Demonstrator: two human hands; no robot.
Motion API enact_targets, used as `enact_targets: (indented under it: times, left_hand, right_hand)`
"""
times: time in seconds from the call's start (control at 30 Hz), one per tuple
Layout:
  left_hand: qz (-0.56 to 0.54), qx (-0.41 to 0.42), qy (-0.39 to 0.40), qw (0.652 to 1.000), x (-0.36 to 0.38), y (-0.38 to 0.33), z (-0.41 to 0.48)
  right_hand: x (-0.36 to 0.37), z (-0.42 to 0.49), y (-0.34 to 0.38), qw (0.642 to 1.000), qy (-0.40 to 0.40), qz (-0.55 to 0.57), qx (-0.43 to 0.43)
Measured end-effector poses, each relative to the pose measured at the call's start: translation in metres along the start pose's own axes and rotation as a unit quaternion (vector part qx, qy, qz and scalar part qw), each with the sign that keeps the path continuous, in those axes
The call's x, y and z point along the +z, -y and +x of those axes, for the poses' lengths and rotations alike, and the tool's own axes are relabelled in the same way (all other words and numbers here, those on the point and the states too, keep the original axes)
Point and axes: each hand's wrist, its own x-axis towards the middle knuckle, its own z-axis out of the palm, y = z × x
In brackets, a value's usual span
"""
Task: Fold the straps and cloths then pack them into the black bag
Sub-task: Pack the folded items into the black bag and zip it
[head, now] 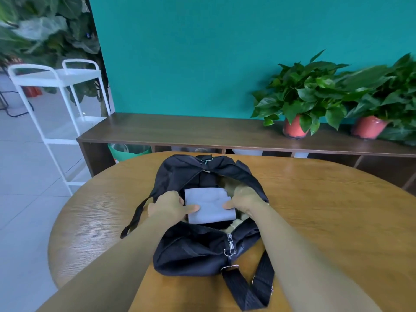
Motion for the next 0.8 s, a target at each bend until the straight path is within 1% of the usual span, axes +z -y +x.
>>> enact_targets:
  times: [0.07,0.1,0.17,0.2,0.27,0.33,0.47,0.6,0.67,0.73,0.8]
  left_hand:
    - [0.012,0.028,-0.033,0.999,-0.005,0.0,-0.001]
    - [0.002,0.052,-0.055,0.997,-0.005,-0.001,-0.001]
    - [-0.038,0.131,-0.092,0.986,-0.002,-0.004,-0.003]
    - [-0.043,0.172,-0.093,0.98,0.001,-0.004,-0.003]
    - [-0.017,0.217,-0.051,0.975,0.01,0.0,-0.004]
    - [-0.002,0.217,-0.004,0.976,0.017,0.008,-0.004]
    - [-0.018,0.192,0.012,0.981,0.027,0.023,-0.007]
    - [-0.017,0.197,0.007,0.98,0.029,0.024,-0.005]
    - [-0.029,0.202,0.005,0.979,0.025,0.022,-0.003]
    - [-0.045,0.206,-0.005,0.978,0.02,0.021,-0.002]
    - [-0.053,0.199,-0.023,0.978,0.015,0.025,-0.001]
  right_hand:
    - [-0.01,-0.024,0.008,1.0,-0.028,-0.01,-0.008]
    - [-0.012,-0.026,0.006,0.999,-0.043,-0.008,-0.029]
    - [-0.015,-0.034,0.004,0.994,-0.072,-0.02,-0.085]
    - [-0.014,-0.035,0.001,0.988,-0.081,-0.039,-0.123]
    - [-0.008,-0.039,-0.004,0.976,-0.061,-0.102,-0.183]
    - [-0.003,-0.039,-0.011,0.963,-0.044,-0.164,-0.211]
    - [0.002,-0.039,-0.023,0.961,-0.04,-0.163,-0.221]
    - [0.001,-0.038,-0.023,0.955,-0.038,-0.187,-0.227]
    - [0.0,-0.038,-0.018,0.952,-0.053,-0.186,-0.236]
    - [0.002,-0.04,-0.01,0.942,-0.091,-0.186,-0.264]
    - [0.006,-0.041,-0.002,0.924,-0.095,-0.215,-0.301]
